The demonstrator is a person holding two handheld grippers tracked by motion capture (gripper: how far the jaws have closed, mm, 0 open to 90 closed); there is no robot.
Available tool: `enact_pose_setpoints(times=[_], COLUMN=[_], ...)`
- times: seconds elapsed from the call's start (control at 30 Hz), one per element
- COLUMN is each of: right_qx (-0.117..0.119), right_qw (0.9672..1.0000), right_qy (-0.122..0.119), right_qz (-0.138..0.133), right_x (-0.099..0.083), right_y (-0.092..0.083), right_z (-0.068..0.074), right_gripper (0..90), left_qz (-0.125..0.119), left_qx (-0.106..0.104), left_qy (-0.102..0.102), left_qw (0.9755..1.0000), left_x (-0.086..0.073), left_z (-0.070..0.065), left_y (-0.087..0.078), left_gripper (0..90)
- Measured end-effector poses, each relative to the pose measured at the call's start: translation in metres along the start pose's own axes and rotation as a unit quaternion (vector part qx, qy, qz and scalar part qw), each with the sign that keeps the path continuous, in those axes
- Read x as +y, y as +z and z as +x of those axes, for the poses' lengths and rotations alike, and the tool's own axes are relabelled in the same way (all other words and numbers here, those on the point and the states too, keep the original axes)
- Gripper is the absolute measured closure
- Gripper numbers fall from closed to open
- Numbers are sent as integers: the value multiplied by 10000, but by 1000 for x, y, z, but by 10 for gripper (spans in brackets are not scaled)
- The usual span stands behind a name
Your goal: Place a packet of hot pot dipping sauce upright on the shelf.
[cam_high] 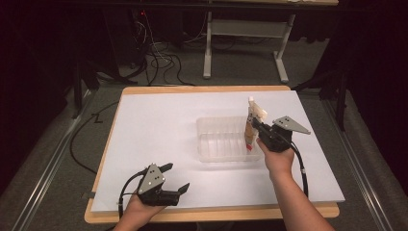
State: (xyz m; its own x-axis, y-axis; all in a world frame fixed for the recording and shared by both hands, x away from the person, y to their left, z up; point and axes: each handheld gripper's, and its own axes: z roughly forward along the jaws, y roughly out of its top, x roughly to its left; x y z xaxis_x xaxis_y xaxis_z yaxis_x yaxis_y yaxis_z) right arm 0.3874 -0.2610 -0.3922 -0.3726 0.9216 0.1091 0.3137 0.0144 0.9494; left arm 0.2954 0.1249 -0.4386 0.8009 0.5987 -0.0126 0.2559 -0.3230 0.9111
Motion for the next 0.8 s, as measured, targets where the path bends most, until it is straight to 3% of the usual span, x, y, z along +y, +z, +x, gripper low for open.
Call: enact_pose_setpoints(times=[0.47, 0.8], right_qx=[-56, -33], right_qw=[9999, 10000], right_qy=[-42, -36], right_qz=[98, 76], right_x=[-19, -29], right_y=[6, 0], right_z=[-1, -2], right_gripper=[900, 900], left_qz=[-4, 5], left_qx=[7, -11], left_qy=[5, 8], left_qw=[10000, 10000], left_x=[0, 0], left_z=[1, 1], left_y=[0, 1], left_gripper=[150, 150])
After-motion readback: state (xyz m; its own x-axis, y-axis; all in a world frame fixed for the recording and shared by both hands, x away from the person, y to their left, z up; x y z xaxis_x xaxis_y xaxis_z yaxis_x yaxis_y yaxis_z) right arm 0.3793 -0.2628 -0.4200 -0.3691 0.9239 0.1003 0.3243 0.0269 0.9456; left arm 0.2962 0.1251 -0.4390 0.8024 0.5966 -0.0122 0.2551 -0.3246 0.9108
